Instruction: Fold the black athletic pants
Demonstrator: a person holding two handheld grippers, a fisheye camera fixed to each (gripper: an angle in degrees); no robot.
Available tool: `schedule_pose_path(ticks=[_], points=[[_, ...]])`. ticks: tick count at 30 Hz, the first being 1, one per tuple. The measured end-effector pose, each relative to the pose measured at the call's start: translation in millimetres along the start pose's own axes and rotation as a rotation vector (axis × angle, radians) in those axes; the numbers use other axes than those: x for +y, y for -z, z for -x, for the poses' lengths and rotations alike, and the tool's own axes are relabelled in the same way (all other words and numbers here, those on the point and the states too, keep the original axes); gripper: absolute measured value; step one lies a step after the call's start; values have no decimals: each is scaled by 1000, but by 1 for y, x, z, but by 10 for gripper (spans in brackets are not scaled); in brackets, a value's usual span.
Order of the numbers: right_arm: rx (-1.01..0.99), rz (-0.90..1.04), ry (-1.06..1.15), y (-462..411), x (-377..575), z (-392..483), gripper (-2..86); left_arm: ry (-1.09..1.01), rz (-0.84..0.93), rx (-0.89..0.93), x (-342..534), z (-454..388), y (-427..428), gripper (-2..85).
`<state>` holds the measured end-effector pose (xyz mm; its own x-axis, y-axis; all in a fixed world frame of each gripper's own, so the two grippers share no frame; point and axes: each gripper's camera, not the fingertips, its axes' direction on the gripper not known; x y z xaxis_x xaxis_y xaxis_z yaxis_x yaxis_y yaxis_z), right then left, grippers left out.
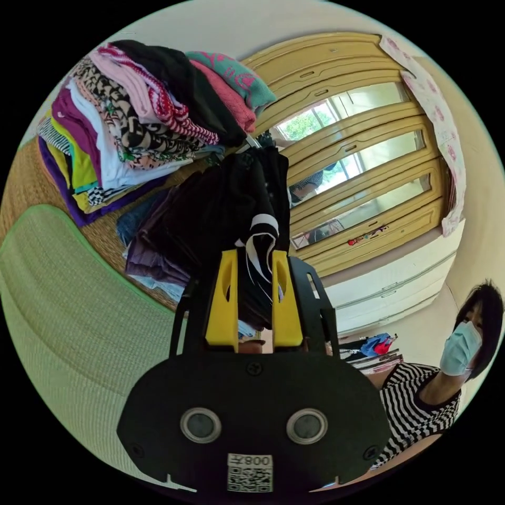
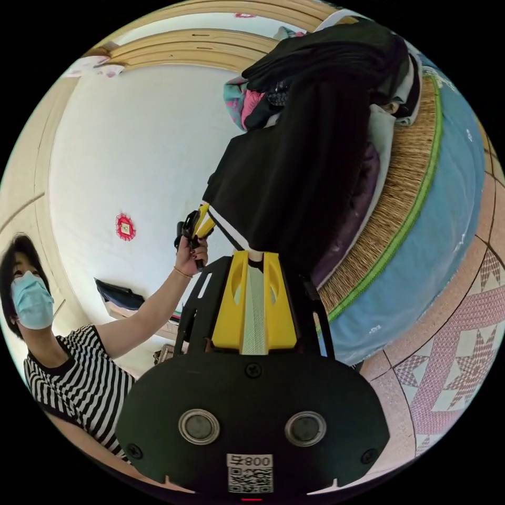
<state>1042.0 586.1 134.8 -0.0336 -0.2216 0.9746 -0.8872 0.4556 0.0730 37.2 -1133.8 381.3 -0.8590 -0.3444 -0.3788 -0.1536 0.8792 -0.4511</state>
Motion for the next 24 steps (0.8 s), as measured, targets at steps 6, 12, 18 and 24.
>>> schedule_pose_path(ticks=[6,12,18,24], points=[[63,-111,27,43,-1,35,4,-106,-195,-156,-29,-46,-8,43],[286,-142,239,32,-76,114,0,-281,-50,-393,-85,-87,-92,6],[646,-111,210,-11,-141,133,0,-286,23,-656,-108,-65,-148,1],[598,-113,123,-31,-136,126,0,-285,34,-637,-122,-58,-165,1]])
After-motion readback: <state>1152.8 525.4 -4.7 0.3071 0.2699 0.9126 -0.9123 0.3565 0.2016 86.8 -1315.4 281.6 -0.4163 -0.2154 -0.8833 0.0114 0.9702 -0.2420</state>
